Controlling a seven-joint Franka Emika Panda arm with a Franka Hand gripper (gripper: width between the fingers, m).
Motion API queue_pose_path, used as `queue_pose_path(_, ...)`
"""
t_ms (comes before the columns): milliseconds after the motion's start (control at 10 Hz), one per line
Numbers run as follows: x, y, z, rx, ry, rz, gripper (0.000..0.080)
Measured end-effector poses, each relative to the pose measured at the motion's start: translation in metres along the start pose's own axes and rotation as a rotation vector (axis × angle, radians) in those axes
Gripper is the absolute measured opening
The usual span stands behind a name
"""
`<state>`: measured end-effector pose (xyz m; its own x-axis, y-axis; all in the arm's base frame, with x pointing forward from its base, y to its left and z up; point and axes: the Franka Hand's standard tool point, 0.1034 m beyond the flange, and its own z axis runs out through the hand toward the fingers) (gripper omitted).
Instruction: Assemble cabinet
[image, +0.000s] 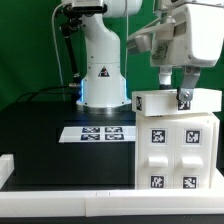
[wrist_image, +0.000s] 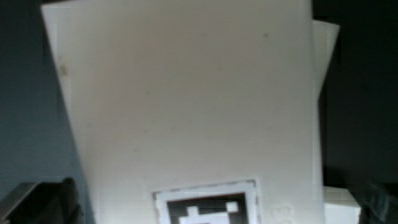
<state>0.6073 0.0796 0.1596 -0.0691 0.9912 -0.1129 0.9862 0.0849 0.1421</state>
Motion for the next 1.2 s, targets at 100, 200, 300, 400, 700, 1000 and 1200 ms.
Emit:
queue_pose_path(100,-0.0004,0.0,0.0001,0.0,0.0,0.002,0.0788)
queue_pose_path(200,-0.0007,0.0,0.0001,0.0,0.0,0.014,0.0608)
queue_pose_path(300,-0.0007,0.0001,0.0,0.0,0.0,0.038,0.0608)
queue_pose_path(400,-0.0009,0.0001,0.0,0.0,0.0,0.039,0.0553)
queue_pose_path(700,-0.0044,-0.0003,0.0006,0.006,0.004,0.314,0.0553)
queue_pose_path(1000,-0.0047,-0.001,0.0007,0.008,0.008,0.655,0.0554)
queue_pose_path(1200,-0.0024,-0.0019,0.0004,0.012,0.005,0.923,0.0554)
